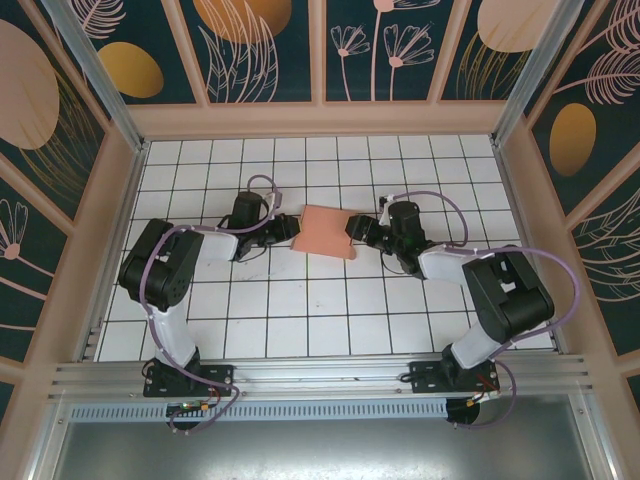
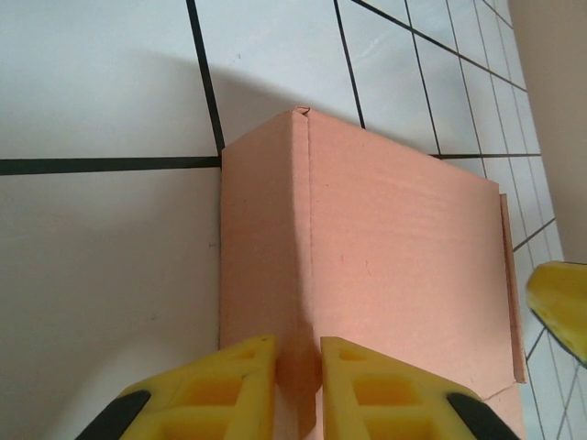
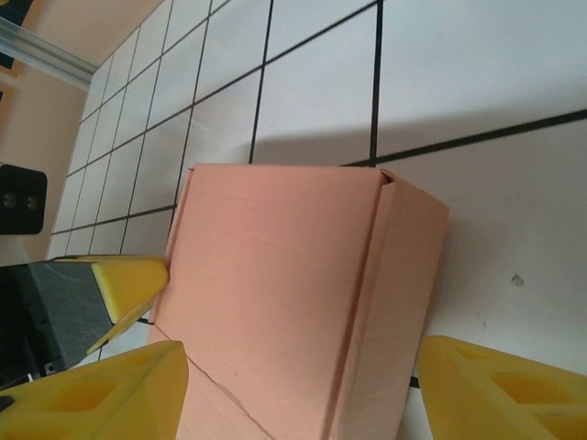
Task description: Fold the paper box
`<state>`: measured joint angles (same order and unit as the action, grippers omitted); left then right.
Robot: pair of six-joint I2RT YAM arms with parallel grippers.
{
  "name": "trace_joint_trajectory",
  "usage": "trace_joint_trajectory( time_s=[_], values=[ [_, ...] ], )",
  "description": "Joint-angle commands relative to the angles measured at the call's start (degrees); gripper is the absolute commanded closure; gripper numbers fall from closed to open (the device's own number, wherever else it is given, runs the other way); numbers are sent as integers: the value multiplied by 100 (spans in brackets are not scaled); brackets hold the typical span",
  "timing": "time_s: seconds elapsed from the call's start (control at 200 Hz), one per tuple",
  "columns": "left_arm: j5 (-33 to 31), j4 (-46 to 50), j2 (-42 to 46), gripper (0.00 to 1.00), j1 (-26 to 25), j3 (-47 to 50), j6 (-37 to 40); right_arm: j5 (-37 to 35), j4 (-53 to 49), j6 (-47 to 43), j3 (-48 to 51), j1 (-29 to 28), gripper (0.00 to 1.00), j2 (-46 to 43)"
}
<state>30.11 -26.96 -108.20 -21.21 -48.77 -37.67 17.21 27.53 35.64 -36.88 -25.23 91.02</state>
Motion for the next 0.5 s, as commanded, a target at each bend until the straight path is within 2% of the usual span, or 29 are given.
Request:
trace_joint_trajectory(
  time_s=[0.0, 0.495],
  values=[
    [189, -163, -234, 84, 166, 215, -120, 283, 160, 271, -100, 62, 32, 154],
    [328, -259, -406, 83, 289, 281, -31, 1416, 1364, 1235, -126, 82, 31, 735]
  ],
)
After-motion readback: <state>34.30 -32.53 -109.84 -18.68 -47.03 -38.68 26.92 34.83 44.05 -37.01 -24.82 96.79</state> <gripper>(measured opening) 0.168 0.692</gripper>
